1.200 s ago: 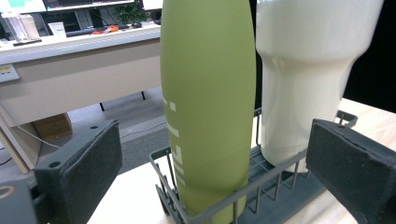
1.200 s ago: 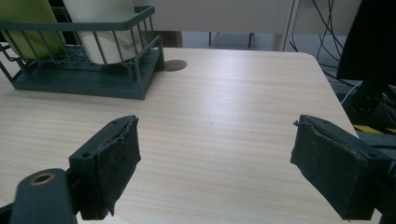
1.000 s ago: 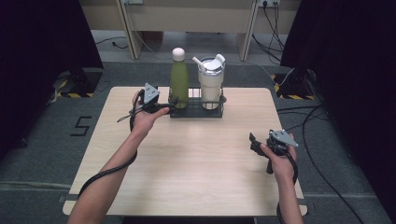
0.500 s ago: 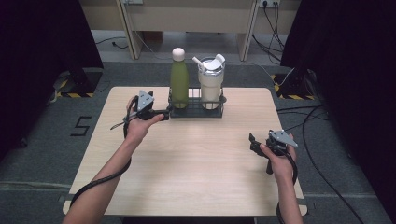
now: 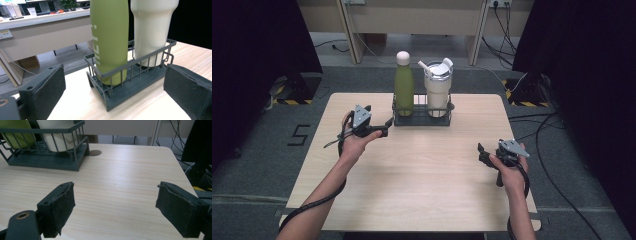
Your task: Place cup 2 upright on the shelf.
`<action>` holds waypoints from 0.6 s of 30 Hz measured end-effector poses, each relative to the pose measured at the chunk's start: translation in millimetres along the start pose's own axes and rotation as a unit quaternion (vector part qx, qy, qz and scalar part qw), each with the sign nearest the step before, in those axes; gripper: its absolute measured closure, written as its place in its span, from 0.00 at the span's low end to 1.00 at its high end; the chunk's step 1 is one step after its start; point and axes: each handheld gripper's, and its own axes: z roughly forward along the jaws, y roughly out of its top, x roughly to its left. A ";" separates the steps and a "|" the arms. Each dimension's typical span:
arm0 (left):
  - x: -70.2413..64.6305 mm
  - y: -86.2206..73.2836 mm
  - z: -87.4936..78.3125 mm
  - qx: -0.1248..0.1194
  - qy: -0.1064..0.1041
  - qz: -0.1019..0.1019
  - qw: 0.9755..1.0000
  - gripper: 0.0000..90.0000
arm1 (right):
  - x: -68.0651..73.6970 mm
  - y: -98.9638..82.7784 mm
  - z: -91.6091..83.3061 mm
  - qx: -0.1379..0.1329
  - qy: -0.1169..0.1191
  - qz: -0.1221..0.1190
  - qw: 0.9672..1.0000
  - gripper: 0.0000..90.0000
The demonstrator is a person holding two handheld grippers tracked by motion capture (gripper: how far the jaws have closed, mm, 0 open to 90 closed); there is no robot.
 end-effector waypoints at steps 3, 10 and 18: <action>0.1 -3.9 -6.0 0.001 0.001 -0.001 1.000 0.04 | 0.2 0.0 0.0 0.001 0.000 0.000 1.000 0.17; 0.0 -10.9 -17.8 0.001 0.003 -0.006 1.000 0.04 | 0.7 0.1 0.2 -0.001 0.001 -0.001 1.000 0.17; -4.2 -22.1 -32.3 0.002 0.002 -0.011 1.000 0.04 | 0.7 0.0 0.1 -0.001 0.000 -0.001 1.000 0.17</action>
